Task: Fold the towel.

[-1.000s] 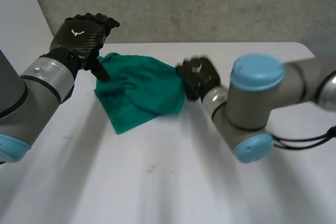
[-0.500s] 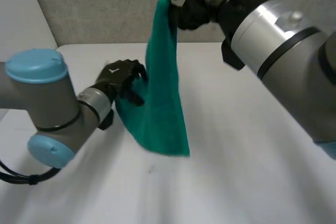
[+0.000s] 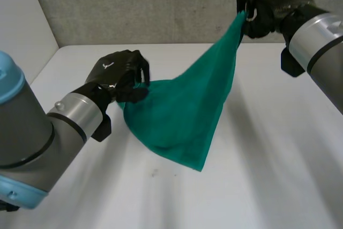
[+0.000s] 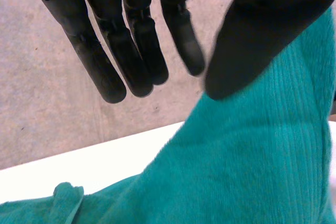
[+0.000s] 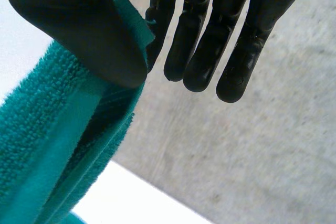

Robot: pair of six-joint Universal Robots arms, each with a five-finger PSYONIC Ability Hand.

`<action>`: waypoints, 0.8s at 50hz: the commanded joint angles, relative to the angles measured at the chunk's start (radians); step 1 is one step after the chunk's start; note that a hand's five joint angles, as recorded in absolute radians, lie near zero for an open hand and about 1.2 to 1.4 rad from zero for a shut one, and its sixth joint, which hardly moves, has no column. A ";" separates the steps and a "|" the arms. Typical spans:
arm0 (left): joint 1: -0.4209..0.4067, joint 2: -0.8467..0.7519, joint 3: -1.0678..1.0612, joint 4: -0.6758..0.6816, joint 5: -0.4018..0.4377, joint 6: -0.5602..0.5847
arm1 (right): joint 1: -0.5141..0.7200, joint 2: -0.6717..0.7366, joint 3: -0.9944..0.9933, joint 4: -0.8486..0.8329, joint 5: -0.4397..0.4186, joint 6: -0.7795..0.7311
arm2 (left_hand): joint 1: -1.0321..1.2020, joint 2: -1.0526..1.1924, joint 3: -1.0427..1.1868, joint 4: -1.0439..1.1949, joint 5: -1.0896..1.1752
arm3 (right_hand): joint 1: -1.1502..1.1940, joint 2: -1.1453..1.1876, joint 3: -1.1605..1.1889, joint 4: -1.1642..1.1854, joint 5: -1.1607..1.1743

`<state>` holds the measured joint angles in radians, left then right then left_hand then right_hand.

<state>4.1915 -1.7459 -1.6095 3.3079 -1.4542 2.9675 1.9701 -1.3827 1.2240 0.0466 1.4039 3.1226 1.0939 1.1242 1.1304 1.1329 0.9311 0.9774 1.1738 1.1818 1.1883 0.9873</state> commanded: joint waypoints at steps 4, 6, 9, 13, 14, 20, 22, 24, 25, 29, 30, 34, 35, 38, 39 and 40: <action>0.065 -0.291 0.141 0.072 -0.009 0.351 | -0.008 -0.070 0.063 0.018 -0.112 0.017 | -0.877 -0.908 -0.914 -0.916 -0.889 | 0.419 0.222 0.214 0.208 0.234; 0.088 -0.345 0.177 0.065 -0.011 0.430 | -0.008 -0.085 0.063 0.018 -0.118 0.022 | -0.880 -0.911 -0.917 -0.919 -0.892 | 0.419 0.222 0.214 0.208 0.234; 0.119 -0.429 0.249 0.064 -0.012 0.542 | -0.008 -0.139 0.058 0.016 -0.155 0.045 | -0.880 -0.911 -0.917 -0.919 -0.892 | 0.419 0.222 0.214 0.208 0.234; 0.131 -0.514 0.324 0.065 0.000 0.588 | -0.005 -0.183 0.046 0.016 -0.200 0.060 | -0.883 -0.914 -0.920 -0.922 -0.895 | 0.419 0.222 0.214 0.208 0.234; 0.131 -0.514 0.324 0.065 0.000 0.588 | -0.005 -0.184 0.046 0.016 -0.200 0.060 | -0.883 -0.914 -0.920 -0.922 -0.895 | 0.419 0.222 0.214 0.208 0.234; 0.139 -0.623 0.422 0.065 0.020 0.599 | 0.000 -0.236 0.045 0.018 -0.224 0.099 | -0.872 -0.902 -0.908 -0.911 -0.883 | 0.419 0.222 0.214 0.208 0.234; 0.140 -0.635 0.433 0.065 0.026 0.599 | 0.000 -0.245 0.045 0.019 -0.224 0.108 | -0.866 -0.896 -0.902 -0.905 -0.877 | 0.419 0.222 0.214 0.208 0.234; 0.139 -0.687 0.477 0.059 0.053 0.604 | -0.003 -0.262 0.051 0.021 -0.227 0.122 | -0.851 -0.881 -0.888 -0.890 -0.863 | 0.419 0.222 0.214 0.208 0.234; 0.139 -0.695 0.483 0.061 0.060 0.605 | -0.008 -0.263 0.055 0.021 -0.227 0.123 | -0.831 -0.861 -0.867 -0.870 -0.842 | 0.419 0.222 0.214 0.208 0.234; 0.139 -0.727 0.500 0.067 0.071 0.611 | -0.010 -0.263 0.066 0.019 -0.224 0.129 | -0.632 -0.662 -0.668 -0.671 -0.643 | 0.419 0.222 0.214 0.208 0.234; 0.139 -0.741 0.514 0.068 0.071 0.616 | -0.010 -0.263 0.066 0.019 -0.221 0.131 | -0.410 -0.440 -0.446 -0.449 -0.422 | 0.419 0.222 0.214 0.208 0.234; 0.139 -0.750 0.522 0.073 0.067 0.634 | -0.013 -0.253 0.065 0.022 -0.207 0.131 | 0.302 0.272 0.266 0.263 0.291 | 0.419 0.222 0.214 0.208 0.234; 0.139 -0.742 0.519 0.078 0.063 0.637 | -0.017 -0.242 0.060 0.022 -0.204 0.131 | 0.302 0.272 0.266 0.263 0.291 | 0.419 0.222 0.214 0.208 0.234; 0.142 -0.675 0.487 0.104 0.005 0.639 | -0.045 -0.216 0.054 0.022 -0.184 0.129 | 0.302 0.272 0.266 0.263 0.291 | 0.419 0.222 0.214 0.208 0.234; 0.142 -0.638 0.468 0.105 -0.014 0.634 | -0.074 -0.188 0.046 0.024 -0.165 0.126 | 0.302 0.272 0.266 0.263 0.291 | 0.419 0.222 0.214 0.208 0.234; 0.142 -0.559 0.417 0.107 -0.044 0.630 | -0.088 -0.173 0.043 0.027 -0.157 0.126 | 0.302 0.272 0.266 0.263 0.291 | 0.419 0.222 0.214 0.208 0.234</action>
<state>4.3315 -2.4754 -1.0965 3.3896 -1.4023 3.5986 1.9473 -1.6262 1.2852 0.0687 1.2001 3.2538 1.1302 1.1627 1.1573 1.1622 0.9371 0.9774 1.1738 1.1818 1.1883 0.9868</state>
